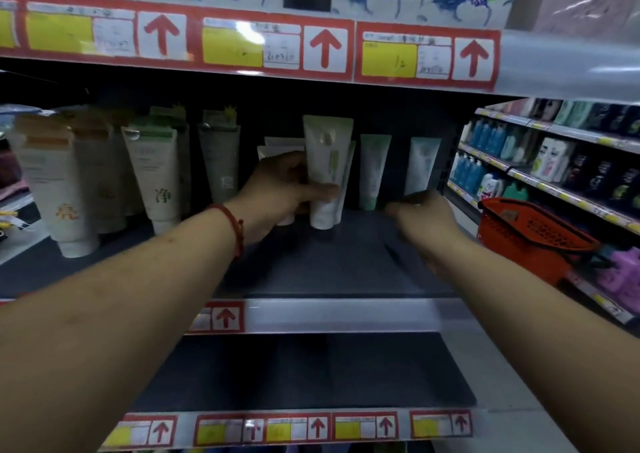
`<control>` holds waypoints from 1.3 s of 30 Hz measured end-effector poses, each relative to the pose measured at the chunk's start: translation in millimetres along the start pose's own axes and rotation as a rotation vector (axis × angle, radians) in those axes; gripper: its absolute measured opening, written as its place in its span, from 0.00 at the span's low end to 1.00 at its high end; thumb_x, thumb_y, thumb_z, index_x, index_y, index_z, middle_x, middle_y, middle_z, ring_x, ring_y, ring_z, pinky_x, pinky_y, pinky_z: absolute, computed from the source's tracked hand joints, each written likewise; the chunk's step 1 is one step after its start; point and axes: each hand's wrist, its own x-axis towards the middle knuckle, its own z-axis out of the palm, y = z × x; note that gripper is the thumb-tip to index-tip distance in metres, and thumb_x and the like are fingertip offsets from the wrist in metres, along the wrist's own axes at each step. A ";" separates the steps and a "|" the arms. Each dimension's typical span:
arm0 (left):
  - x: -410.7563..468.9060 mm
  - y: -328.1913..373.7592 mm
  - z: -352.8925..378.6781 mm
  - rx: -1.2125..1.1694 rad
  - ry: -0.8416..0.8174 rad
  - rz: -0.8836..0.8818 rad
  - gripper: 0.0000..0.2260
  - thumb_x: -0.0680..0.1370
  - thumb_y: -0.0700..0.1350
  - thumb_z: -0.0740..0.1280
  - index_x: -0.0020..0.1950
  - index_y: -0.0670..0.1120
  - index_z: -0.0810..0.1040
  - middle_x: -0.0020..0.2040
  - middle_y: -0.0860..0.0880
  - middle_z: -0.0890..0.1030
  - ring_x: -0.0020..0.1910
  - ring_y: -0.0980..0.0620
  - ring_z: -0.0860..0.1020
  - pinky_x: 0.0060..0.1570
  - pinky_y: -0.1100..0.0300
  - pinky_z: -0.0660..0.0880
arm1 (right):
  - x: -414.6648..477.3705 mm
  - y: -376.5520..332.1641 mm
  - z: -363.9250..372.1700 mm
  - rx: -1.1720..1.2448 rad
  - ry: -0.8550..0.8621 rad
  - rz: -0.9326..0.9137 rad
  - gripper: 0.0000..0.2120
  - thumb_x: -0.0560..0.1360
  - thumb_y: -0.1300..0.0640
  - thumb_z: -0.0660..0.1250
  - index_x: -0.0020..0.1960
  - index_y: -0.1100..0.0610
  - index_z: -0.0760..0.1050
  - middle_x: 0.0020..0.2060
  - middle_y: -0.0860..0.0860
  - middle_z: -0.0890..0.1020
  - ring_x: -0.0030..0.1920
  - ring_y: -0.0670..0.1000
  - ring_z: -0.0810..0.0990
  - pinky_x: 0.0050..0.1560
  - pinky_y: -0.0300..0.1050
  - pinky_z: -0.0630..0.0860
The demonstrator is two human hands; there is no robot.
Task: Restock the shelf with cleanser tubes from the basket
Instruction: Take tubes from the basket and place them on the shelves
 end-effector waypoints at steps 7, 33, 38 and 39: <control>30.0 -43.1 12.9 0.061 -0.003 -0.027 0.21 0.72 0.35 0.77 0.64 0.41 0.80 0.57 0.44 0.85 0.55 0.47 0.85 0.51 0.48 0.84 | 0.7 19.3 12.9 -0.016 -0.051 0.007 0.20 0.70 0.58 0.73 0.59 0.58 0.71 0.49 0.55 0.80 0.51 0.57 0.81 0.50 0.51 0.81; -117.3 14.3 -52.6 0.852 0.080 0.099 0.29 0.73 0.59 0.75 0.70 0.49 0.73 0.64 0.53 0.79 0.64 0.54 0.77 0.62 0.59 0.75 | -128.3 -39.4 -14.3 -0.543 -0.255 -0.522 0.31 0.75 0.46 0.74 0.72 0.53 0.66 0.67 0.51 0.69 0.64 0.49 0.71 0.61 0.38 0.70; -205.3 24.1 -57.8 1.115 -0.001 0.157 0.35 0.73 0.62 0.73 0.76 0.50 0.67 0.73 0.49 0.72 0.71 0.49 0.71 0.68 0.53 0.71 | -213.1 -41.4 -13.4 -0.698 -0.422 -0.622 0.39 0.75 0.43 0.74 0.78 0.51 0.59 0.74 0.49 0.63 0.74 0.52 0.64 0.72 0.47 0.67; -221.7 21.5 -57.7 1.132 -0.013 0.161 0.36 0.73 0.62 0.73 0.76 0.50 0.67 0.72 0.49 0.73 0.71 0.48 0.71 0.68 0.53 0.70 | -228.7 -36.4 -12.0 -0.707 -0.431 -0.624 0.39 0.75 0.44 0.74 0.78 0.51 0.59 0.74 0.49 0.63 0.73 0.52 0.64 0.71 0.47 0.67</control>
